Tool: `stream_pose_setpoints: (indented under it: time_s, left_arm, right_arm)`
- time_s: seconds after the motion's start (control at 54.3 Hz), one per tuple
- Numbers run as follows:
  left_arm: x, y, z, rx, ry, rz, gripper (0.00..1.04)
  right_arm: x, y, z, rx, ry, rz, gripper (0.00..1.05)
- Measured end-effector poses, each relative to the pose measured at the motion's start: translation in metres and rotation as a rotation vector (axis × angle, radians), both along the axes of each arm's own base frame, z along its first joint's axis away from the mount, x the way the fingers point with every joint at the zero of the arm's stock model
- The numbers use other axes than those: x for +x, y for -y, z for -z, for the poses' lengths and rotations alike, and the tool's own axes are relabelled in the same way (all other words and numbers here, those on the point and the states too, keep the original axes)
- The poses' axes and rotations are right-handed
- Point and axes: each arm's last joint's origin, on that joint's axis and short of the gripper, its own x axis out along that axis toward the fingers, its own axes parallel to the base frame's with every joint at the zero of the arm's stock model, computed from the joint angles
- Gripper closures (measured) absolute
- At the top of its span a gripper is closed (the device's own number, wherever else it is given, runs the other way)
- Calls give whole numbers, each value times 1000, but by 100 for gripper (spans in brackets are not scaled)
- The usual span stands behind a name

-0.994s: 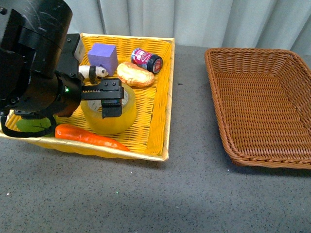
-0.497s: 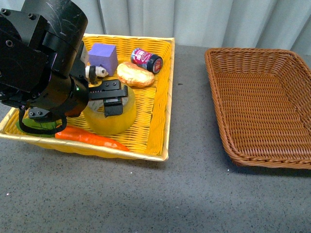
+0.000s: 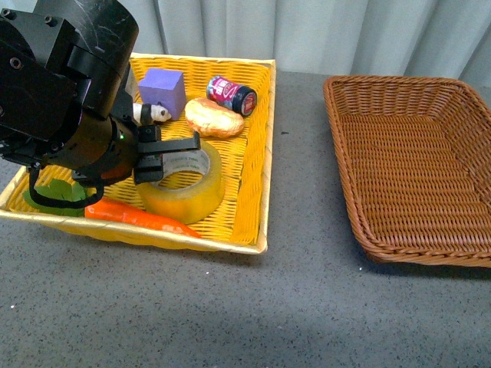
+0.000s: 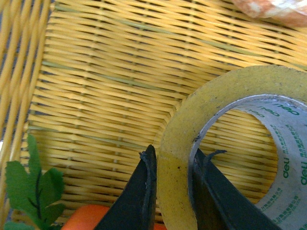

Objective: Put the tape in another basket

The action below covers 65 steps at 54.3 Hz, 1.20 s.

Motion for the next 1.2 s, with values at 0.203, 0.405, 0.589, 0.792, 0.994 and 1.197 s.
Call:
stream_pose_setpoints:
  time_s: [0.203,0.405,0.589,0.792,0.994,1.197]
  left_arm:
    - [-4,23,-30,-46,82,82,88]
    - [-4,66,-69,-79,208,212,88]
    - [-8,119,-88,-97,266,344,88]
    - [-5,152,-98,-109,287,402,88]
    - [-4,156,-101,-103,304,403,88]
    - [-3,155,-101,-97,305,399,88]
  right_arm:
    - [0,0,0,0,0,0,9]
    - [0,0,0,0,0,0,9]
    - [0,0,0,0,0,0,9]
    - [0,0,0,0,0,0,9]
    - [1,-1,2,-64,-130,222,9]
    - [11,1,-4,-122,-208,383,9]
